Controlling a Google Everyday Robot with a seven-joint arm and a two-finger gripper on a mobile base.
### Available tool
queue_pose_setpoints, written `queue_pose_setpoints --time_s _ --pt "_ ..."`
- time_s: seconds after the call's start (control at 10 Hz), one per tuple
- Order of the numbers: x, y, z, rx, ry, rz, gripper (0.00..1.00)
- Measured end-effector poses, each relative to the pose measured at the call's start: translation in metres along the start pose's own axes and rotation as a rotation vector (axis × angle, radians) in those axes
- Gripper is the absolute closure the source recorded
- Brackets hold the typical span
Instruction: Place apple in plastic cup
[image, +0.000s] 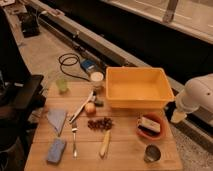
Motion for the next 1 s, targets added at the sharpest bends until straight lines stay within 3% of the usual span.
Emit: queue_pose_setpoints --time_s 0.1,0.3,0.6,1.0 --pt "-0.006 -0.008 -0.016 0.019 0.0 -0.027 0.3" --pt "-0.042 -0.018 -0.05 0.043 -0.02 -0.127 0.3" --pt "-0.107 -0.006 -0.067 0.033 -0.066 -0.279 0.3" --pt "-0.104 -0.006 -0.067 0.034 -0.062 -0.277 0.3"
